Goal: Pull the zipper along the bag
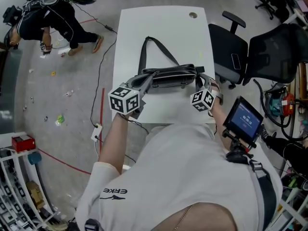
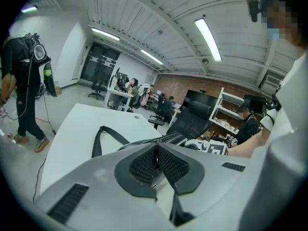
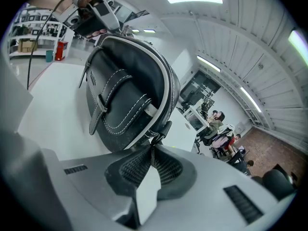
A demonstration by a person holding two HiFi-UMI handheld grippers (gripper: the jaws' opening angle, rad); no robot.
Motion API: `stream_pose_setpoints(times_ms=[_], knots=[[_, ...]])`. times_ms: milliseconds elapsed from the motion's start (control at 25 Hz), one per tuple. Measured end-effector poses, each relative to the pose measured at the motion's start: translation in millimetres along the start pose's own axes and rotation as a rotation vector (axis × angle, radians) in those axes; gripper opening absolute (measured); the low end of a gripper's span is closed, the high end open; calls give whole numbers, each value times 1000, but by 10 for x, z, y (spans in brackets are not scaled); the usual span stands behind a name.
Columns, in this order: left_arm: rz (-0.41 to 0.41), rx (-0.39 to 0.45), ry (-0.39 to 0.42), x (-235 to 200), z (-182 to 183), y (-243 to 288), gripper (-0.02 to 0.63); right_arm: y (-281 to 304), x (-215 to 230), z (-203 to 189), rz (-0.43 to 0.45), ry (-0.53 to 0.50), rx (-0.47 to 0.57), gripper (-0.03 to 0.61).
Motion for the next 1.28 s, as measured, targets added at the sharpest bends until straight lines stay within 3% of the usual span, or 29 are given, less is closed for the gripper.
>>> stream_pose_setpoints(times_ms=[1280], knots=[[50, 32, -125, -450, -206, -412, 14, -21, 77, -37, -14, -33, -13, 23]])
Point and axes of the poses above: the fingertips, and each gripper's own axes: y forward along the fingers, x to its right, z out of its top, the point moved 9 cm from there along -y, backward along the fingers, and after that the axes turned 7 degrees about x, right-handed, at the moved point
